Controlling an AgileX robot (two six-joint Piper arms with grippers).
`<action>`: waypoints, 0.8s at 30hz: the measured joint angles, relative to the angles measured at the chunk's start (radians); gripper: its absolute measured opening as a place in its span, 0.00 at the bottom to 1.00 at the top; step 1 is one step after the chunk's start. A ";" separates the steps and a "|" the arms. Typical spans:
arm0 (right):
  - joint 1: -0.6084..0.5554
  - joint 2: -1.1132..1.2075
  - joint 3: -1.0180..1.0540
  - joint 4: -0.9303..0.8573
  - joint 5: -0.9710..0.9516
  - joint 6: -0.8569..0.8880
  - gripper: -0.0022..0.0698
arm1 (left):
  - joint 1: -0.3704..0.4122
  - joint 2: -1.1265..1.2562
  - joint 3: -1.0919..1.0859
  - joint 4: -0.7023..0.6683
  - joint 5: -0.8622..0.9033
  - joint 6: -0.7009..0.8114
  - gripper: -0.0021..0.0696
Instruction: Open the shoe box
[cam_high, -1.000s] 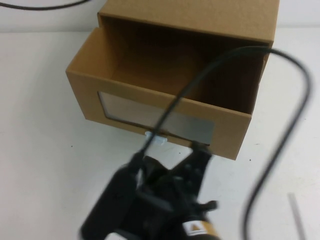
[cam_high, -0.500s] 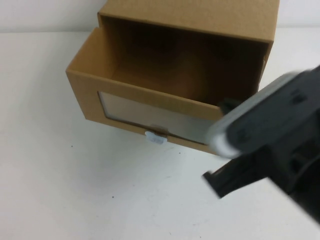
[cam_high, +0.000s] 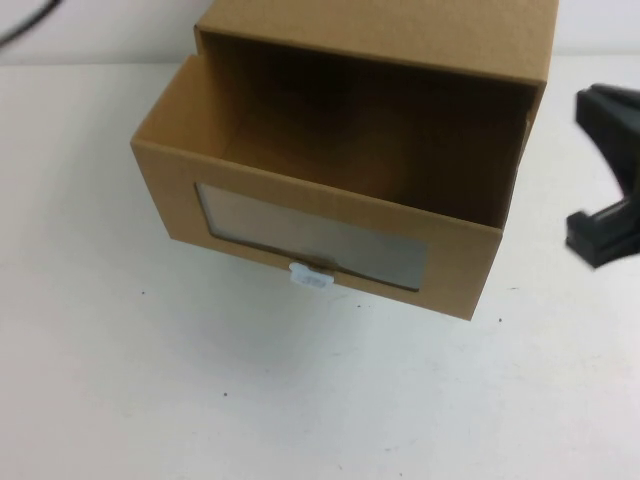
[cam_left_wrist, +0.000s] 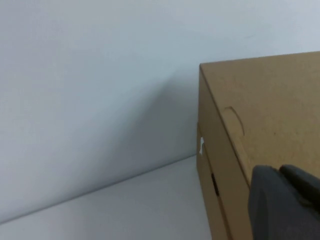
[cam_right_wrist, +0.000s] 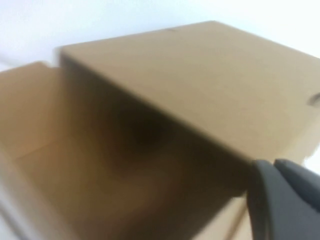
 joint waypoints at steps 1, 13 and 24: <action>-0.027 -0.002 0.000 0.000 0.007 0.001 0.00 | 0.000 -0.051 0.088 0.000 -0.049 0.001 0.02; -0.317 -0.005 0.012 0.000 0.276 0.100 0.00 | 0.000 -0.515 0.844 0.008 -0.402 0.002 0.02; -0.608 0.085 0.070 -0.012 0.904 0.204 0.00 | 0.000 -0.872 1.288 0.022 -0.562 0.002 0.02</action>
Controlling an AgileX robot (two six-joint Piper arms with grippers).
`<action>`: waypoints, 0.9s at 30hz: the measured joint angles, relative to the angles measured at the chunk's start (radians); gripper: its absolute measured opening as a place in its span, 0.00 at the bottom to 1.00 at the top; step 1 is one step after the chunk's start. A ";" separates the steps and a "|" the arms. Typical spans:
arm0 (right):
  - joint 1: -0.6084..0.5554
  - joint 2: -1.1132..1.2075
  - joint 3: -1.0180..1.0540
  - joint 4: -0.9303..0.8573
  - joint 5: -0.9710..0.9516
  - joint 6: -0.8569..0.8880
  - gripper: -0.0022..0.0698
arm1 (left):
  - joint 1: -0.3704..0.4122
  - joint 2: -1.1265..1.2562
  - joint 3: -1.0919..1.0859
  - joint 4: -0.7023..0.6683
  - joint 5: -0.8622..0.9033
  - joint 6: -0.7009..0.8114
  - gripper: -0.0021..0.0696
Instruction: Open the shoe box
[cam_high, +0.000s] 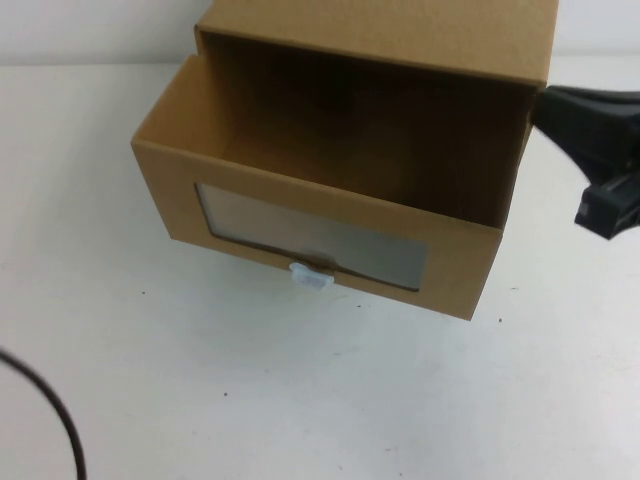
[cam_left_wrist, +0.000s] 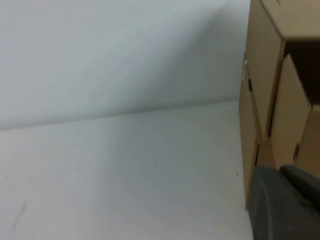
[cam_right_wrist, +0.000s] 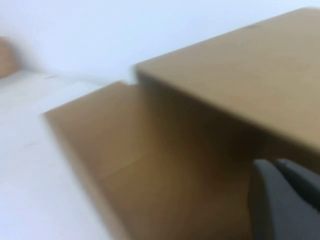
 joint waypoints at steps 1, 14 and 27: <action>-0.029 0.015 0.000 -0.005 0.071 0.002 0.00 | 0.000 -0.026 0.033 0.000 -0.008 0.000 0.02; -0.233 0.055 0.002 -0.039 0.354 0.011 0.00 | 0.000 -0.146 0.266 -0.004 -0.067 -0.034 0.02; -0.236 0.057 0.002 -0.039 0.290 0.011 0.00 | 0.000 -0.146 0.275 -0.006 -0.037 -0.037 0.02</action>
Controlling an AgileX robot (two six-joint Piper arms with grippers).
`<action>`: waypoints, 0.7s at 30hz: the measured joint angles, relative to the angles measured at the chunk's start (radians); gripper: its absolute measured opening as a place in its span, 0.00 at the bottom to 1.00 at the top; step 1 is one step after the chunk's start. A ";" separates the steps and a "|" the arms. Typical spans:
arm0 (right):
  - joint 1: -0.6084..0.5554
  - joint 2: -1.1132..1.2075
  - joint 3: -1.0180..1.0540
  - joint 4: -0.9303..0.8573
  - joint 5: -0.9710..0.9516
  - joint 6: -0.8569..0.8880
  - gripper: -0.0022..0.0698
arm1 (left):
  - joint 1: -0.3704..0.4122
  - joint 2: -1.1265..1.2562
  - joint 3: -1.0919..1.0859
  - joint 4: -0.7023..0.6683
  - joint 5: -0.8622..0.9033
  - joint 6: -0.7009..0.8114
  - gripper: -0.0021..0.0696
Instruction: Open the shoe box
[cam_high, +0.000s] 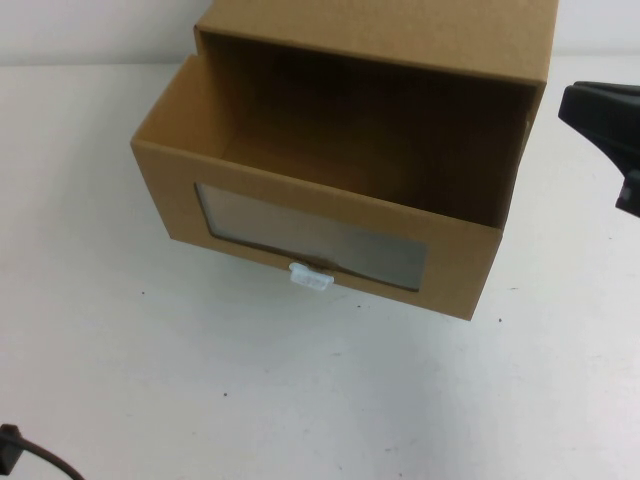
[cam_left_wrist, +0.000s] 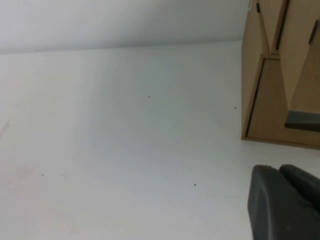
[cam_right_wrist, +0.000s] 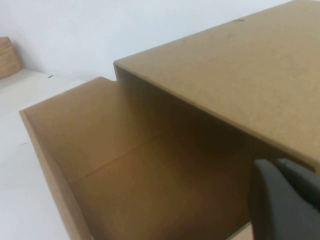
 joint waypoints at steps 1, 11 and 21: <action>0.000 0.000 0.000 0.000 0.000 0.000 0.00 | 0.000 0.000 0.000 0.000 0.000 0.000 0.02; 0.000 0.002 0.000 0.000 -0.002 0.000 0.00 | -0.013 0.000 0.013 -0.001 0.000 0.000 0.02; 0.000 0.010 0.000 0.000 -0.002 0.000 0.00 | -0.013 -0.091 0.181 0.185 -0.016 0.000 0.02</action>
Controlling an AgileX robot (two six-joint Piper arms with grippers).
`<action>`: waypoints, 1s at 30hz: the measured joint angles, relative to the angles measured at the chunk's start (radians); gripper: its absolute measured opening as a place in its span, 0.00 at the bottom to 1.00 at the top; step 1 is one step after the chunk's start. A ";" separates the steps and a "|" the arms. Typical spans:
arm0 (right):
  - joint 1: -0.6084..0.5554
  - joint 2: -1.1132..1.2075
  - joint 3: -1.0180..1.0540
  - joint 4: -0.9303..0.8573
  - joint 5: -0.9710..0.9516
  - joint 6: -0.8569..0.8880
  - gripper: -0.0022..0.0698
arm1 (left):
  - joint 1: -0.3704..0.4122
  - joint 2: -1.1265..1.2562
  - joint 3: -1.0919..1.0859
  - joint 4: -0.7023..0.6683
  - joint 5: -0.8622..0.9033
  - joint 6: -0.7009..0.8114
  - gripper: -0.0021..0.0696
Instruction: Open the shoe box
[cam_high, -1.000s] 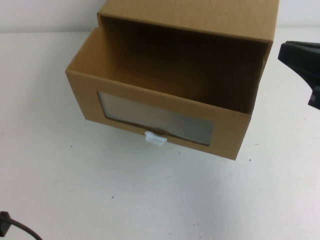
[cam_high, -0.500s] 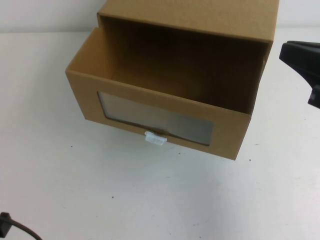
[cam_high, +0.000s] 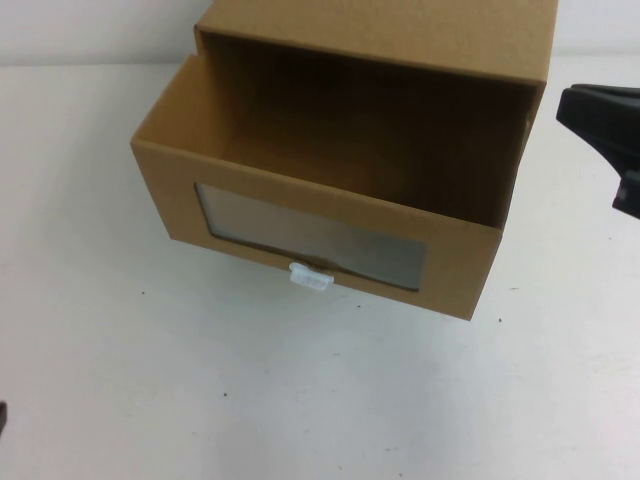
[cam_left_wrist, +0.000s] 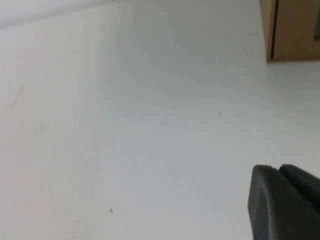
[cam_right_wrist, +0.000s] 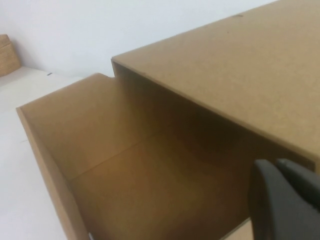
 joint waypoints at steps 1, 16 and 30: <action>0.000 0.002 0.000 0.000 0.000 0.000 0.00 | 0.000 -0.024 0.025 0.002 0.000 0.000 0.02; 0.000 0.045 0.000 0.000 0.006 0.000 0.00 | 0.000 -0.280 0.150 0.008 0.001 0.000 0.02; 0.000 0.076 0.008 0.000 -0.033 -0.002 0.00 | 0.000 -0.280 0.150 0.053 0.019 -0.101 0.02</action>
